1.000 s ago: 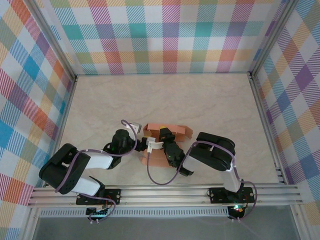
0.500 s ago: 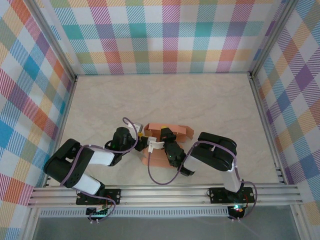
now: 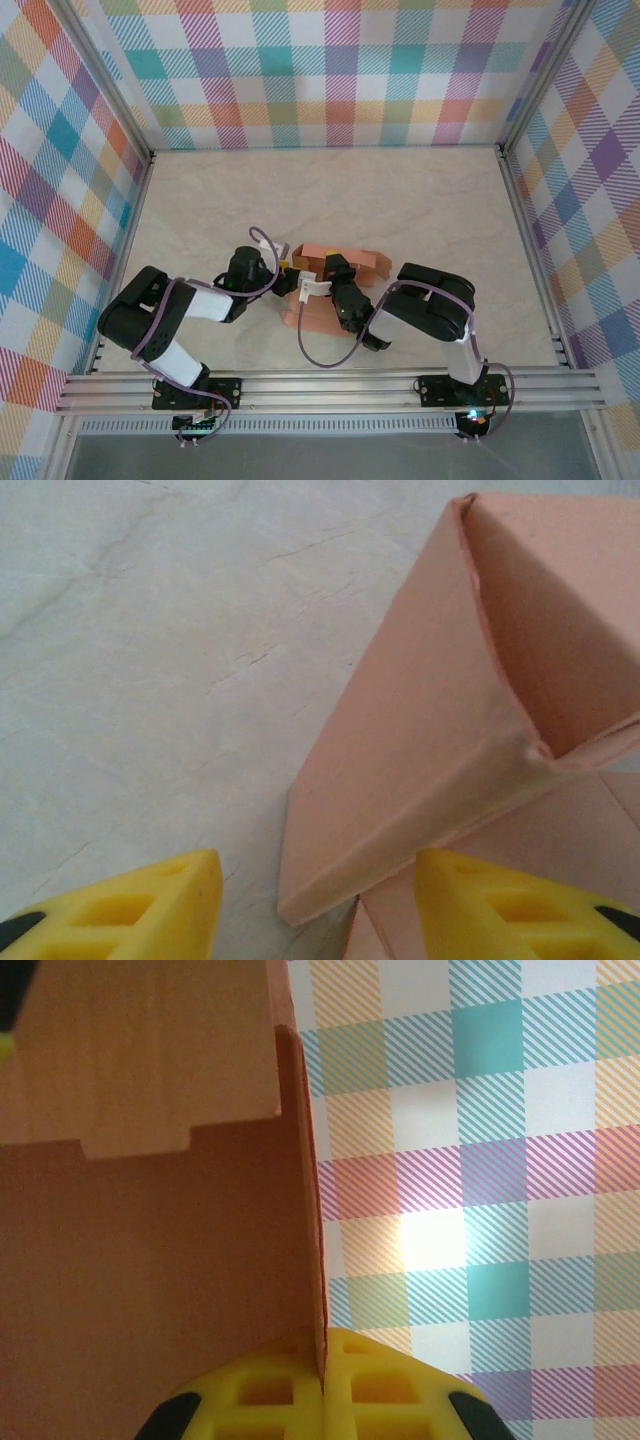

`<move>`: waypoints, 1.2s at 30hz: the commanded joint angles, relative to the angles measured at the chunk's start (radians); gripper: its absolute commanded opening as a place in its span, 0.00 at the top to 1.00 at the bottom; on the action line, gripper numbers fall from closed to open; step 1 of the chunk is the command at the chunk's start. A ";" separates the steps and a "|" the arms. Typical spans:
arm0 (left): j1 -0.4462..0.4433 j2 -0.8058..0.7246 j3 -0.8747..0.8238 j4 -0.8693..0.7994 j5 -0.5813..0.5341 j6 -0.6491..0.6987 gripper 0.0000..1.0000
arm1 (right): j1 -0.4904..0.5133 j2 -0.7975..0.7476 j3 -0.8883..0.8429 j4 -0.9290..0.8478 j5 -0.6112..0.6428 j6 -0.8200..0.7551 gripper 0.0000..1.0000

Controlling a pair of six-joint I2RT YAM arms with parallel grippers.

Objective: Fold the paper box

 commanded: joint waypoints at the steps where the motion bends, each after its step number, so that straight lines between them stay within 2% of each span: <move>1: 0.011 0.025 0.045 0.006 0.060 0.038 0.56 | -0.001 0.041 -0.021 -0.055 0.018 0.009 1.00; 3: 0.011 0.040 0.062 0.004 0.087 0.036 0.63 | 0.000 0.042 -0.021 -0.057 0.018 0.009 1.00; 5: 0.012 0.060 0.077 0.006 0.110 0.034 0.65 | 0.000 0.043 -0.020 -0.057 0.019 0.008 1.00; 19: -0.038 0.106 0.110 0.033 0.125 0.019 0.65 | 0.001 0.059 -0.008 -0.057 0.018 0.007 1.00; 31: -0.055 0.172 0.136 0.075 0.008 -0.003 0.81 | 0.031 0.062 0.000 -0.051 0.019 0.000 1.00; 36: -0.077 0.196 0.156 0.097 -0.020 -0.029 0.80 | 0.040 0.067 0.014 -0.049 0.019 -0.017 1.00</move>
